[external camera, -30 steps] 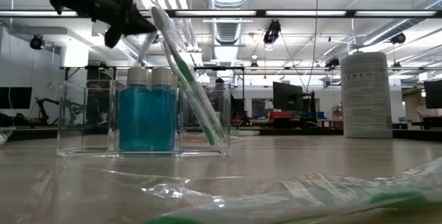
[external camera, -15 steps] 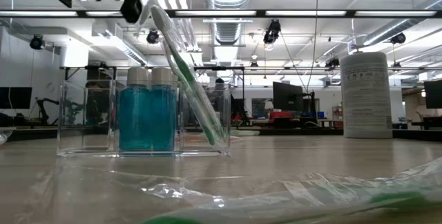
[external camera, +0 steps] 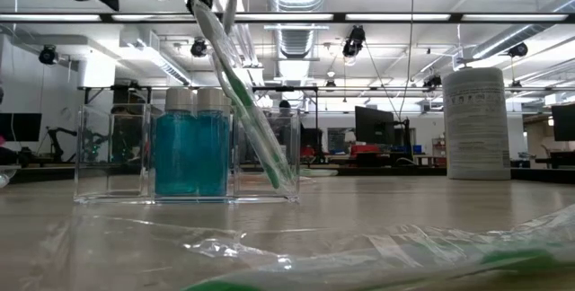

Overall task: Pick & Place toothbrushing station
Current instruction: Put the green toothbrush into the transparent organizer

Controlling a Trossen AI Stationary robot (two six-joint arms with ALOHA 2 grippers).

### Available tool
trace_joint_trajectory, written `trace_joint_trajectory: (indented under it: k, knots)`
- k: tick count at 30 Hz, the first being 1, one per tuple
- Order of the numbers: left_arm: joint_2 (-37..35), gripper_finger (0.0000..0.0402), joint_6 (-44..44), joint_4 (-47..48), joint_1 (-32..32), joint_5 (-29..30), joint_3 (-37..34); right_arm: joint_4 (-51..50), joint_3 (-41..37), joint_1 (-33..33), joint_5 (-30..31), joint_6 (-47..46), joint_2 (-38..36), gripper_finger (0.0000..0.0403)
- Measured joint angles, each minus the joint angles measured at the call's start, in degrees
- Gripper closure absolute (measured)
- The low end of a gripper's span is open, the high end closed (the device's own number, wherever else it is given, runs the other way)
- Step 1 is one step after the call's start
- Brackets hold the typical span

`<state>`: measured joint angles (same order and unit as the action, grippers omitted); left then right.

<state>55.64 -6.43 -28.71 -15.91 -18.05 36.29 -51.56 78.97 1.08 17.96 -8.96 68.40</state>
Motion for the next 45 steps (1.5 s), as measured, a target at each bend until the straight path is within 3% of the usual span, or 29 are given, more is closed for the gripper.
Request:
trace_joint_trajectory:
  k: [13, 26, 45]
  knots:
    - [16.0, 0.0374, -2.5, -18.7, 2.8, -12.9, 0.0, 0.0, 0.0, 0.0, 0.0, 0.0, 0.0, 0.0321]
    - [26.2, 0.0372, -4.7, -30.3, 6.8, -15.9, 0.0, 0.0, 0.0, 0.0, 0.0, 0.0, 0.0, 0.0321]
    - [35.0, 0.0372, -4.7, -30.8, 8.5, -15.8, 0.0, 0.0, 0.0, 0.0, 0.0, 0.0, 0.0, 0.0321]
